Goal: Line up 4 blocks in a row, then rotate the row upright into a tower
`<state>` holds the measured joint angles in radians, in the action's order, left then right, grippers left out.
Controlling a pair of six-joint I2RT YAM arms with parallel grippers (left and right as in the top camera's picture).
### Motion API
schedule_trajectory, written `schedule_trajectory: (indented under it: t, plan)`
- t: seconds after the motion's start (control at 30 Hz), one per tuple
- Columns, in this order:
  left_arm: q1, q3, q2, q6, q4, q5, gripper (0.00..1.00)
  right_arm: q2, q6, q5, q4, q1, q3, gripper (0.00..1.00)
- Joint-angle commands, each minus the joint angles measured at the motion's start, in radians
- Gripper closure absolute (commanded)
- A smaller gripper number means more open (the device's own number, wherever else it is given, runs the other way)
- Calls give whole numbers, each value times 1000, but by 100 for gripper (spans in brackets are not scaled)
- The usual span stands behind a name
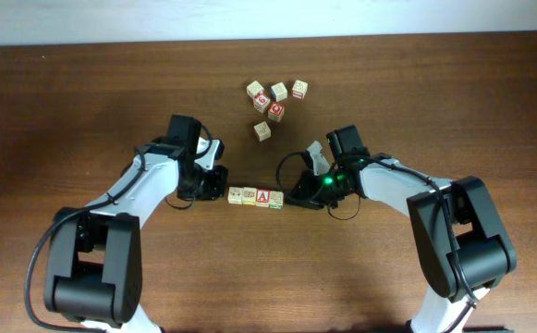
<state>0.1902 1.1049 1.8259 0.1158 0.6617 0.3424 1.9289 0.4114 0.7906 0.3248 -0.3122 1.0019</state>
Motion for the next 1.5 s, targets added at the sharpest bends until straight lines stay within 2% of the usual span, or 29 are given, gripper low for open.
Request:
schedule_trajectory:
  t: [0.0,0.43,1.17,1.33,1.47]
  plan:
    - [-3,-5,-18,-39,2,89,100,-26,-11,-6,0,-8,0,96]
    - [-3,-5,-18,-39,9,92,100,-24,15,-42,26,-9,0,96]
    - [-3,-5,-18,-39,6,92,100,-77,-40,44,-27,-24,2,96]
    - [-3,-5,-18,-39,5,92,100,-75,40,-124,35,-48,1,96]
    - [-3,-5,-18,-39,5,92,100,-75,62,-167,48,-48,0,96]
